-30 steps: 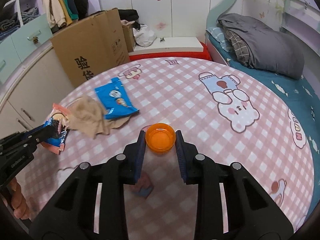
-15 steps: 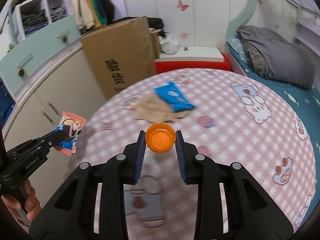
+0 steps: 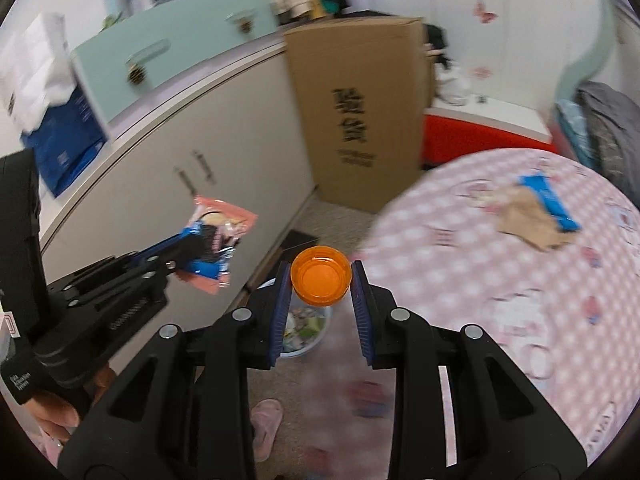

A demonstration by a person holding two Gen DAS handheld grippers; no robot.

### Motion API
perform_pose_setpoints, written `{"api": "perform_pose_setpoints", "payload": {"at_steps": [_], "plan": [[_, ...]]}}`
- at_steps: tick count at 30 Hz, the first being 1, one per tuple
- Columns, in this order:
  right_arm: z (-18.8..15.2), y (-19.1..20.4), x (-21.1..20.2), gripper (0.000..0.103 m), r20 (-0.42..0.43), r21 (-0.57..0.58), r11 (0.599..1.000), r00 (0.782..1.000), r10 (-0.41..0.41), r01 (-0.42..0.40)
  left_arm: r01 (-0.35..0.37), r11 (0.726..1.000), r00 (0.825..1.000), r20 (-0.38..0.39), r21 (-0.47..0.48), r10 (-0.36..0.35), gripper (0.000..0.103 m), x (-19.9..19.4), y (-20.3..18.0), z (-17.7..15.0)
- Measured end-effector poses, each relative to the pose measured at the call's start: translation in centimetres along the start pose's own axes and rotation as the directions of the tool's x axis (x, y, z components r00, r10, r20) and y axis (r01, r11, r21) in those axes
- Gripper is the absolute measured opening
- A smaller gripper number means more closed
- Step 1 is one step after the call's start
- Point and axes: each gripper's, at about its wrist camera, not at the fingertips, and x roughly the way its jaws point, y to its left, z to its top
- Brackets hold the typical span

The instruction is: Collect trash

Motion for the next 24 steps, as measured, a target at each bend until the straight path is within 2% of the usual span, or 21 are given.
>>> {"api": "perform_pose_setpoints", "payload": {"at_steps": [6, 8, 9, 12, 14, 18, 21, 24], "plan": [[0.7, 4.7, 4.9, 0.029, -0.057, -0.046, 0.996, 0.996, 0.072, -0.075, -0.066, 0.995, 0.998, -0.012, -0.075, 0.066, 0.012, 0.9, 5.7, 0.0], [0.9, 6.0, 6.7, 0.029, -0.076, -0.061, 0.994, 0.993, 0.086, -0.091, -0.092, 0.992, 0.996, -0.019, -0.090, 0.090, 0.010, 1.5, 7.2, 0.0], [1.0, 6.5, 7.3, 0.029, -0.083, -0.063, 0.993, 0.992, 0.093, -0.099, -0.108, 0.989, 0.994, -0.027, -0.099, 0.105, 0.004, 2.0, 8.2, 0.0], [1.7, 8.3, 10.8, 0.029, -0.098, -0.093, 0.991, 0.991, 0.092, -0.101, -0.124, 0.984, 0.992, -0.044, -0.129, 0.120, 0.002, 3.2, 10.4, 0.1], [2.0, 8.7, 13.0, 0.029, -0.128, -0.084, 0.991, 0.988, 0.091, -0.103, -0.138, 0.981, 0.990, -0.033, -0.134, 0.134, 0.002, 4.3, 11.3, 0.7], [2.0, 9.0, 15.9, 0.029, -0.154, -0.064, 0.992, 0.983, 0.099, -0.110, -0.138, 0.976, 0.989, -0.084, -0.167, 0.125, 0.002, 7.4, 13.7, 1.7], [1.5, 8.8, 17.3, 0.029, -0.178, -0.058, 0.992, 0.979, 0.101, -0.112, -0.172, 0.975, 0.982, -0.107, -0.143, 0.157, 0.002, 8.9, 14.5, 1.3], [1.2, 8.6, 18.4, 0.030, -0.197, -0.043, 0.991, 0.974, 0.114, -0.125, -0.180, 0.968, 0.977, -0.147, -0.176, 0.155, 0.004, 10.4, 15.5, 0.5]]}}
